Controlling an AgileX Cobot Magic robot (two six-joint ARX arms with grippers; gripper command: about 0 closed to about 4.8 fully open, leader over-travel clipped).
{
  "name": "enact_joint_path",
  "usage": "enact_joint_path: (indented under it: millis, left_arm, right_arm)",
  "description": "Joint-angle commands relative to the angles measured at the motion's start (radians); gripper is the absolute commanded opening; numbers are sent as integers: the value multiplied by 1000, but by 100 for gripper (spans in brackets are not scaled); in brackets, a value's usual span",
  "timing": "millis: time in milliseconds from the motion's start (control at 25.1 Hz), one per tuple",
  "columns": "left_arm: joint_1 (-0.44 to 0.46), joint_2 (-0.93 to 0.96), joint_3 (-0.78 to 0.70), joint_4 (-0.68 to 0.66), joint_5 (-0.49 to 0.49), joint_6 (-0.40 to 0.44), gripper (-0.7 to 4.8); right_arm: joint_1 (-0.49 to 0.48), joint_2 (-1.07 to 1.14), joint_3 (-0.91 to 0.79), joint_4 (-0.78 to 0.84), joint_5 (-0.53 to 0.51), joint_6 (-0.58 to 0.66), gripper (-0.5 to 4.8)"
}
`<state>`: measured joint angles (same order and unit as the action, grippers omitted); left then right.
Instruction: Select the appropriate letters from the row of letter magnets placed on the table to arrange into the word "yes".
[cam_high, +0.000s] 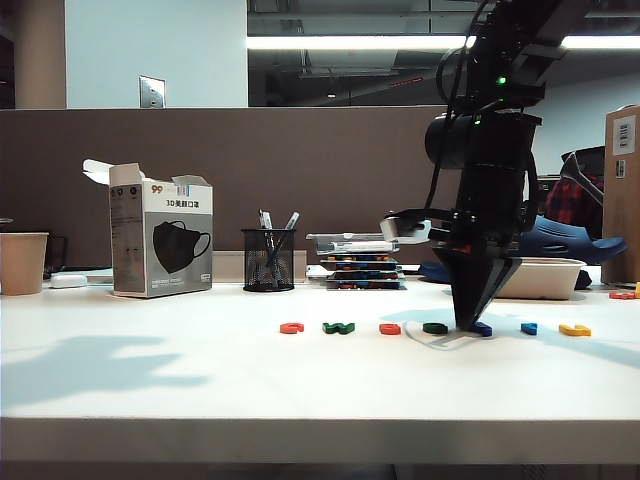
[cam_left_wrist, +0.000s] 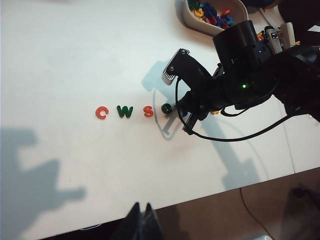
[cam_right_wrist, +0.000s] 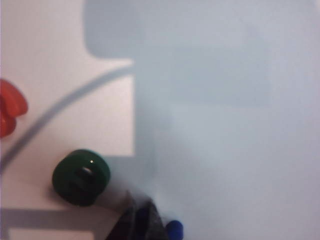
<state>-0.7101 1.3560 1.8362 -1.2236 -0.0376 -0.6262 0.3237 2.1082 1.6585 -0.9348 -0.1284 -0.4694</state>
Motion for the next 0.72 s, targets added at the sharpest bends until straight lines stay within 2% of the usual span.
enact_joint_path:
  millis: [40,278,398,477,597,716]
  left_arm:
    - [0,-4,3,7,-4,-2,-5]
    - [0,-4,3,7,-4,-2,-5]
    - [0,-4,3,7,-4,-2,-5]
    - [0,-4,3,7,-4,-2,-5]
    - [0,-4,3,7,-4,-2,-5]
    - [0,-4,3,7,-4,-2,-5]
  right_arm:
    - [1,-19,6,2,-5,19,-2]
    - [5,-30,104,-69,-43,110,-2]
    - [40,-31,163,-123,-56,190,-2]
    - [84,-40,179,-130,-64,289,-3]
    - [128,-51,178,-136,-129,404,-3]
    - [165,-61,178,-141,-109,489,-3]
